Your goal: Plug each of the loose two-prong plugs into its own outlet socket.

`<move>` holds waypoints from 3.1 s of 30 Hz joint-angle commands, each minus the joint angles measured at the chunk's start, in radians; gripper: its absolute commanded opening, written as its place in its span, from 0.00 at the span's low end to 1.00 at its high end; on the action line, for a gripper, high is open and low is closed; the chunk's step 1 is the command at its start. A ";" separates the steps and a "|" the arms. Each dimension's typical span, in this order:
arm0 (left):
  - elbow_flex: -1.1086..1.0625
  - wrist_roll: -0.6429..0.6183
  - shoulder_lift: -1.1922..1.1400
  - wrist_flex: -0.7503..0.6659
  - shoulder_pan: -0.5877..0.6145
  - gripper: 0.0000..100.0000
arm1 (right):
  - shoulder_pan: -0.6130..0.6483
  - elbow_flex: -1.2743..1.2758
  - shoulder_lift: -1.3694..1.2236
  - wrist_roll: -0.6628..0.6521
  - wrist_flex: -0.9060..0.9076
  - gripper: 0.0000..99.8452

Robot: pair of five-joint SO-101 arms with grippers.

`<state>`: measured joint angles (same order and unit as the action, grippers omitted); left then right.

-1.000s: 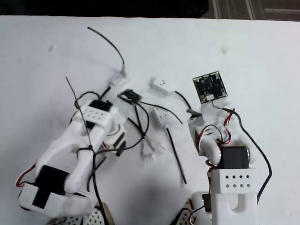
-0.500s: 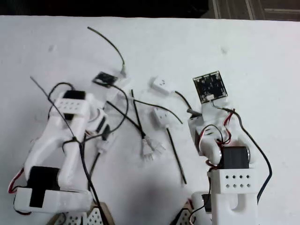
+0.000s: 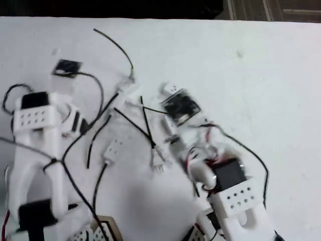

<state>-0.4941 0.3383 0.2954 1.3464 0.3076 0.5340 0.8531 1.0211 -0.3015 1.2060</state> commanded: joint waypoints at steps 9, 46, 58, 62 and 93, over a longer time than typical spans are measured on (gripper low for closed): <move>-0.543 0.002 0.467 -0.462 0.171 0.07 | 0.265 -0.219 -0.384 -0.009 -0.064 0.02; -0.686 -0.104 0.510 -0.597 0.351 0.13 | 0.349 -0.400 -0.972 -0.101 -0.516 0.02; -0.686 -0.103 0.509 -0.597 0.351 0.13 | 0.321 -0.385 -0.984 -0.104 -0.544 0.02; -0.687 -0.103 0.509 -0.597 0.351 0.13 | 0.317 -0.353 -0.984 -0.143 -0.545 0.02; -0.687 -0.103 0.509 -0.597 0.352 0.13 | 0.300 -0.359 -1.176 -0.144 -0.524 0.02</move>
<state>-1.1845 0.2371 0.7802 0.7679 0.6697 0.8546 0.4987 -0.0944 -0.4335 0.6552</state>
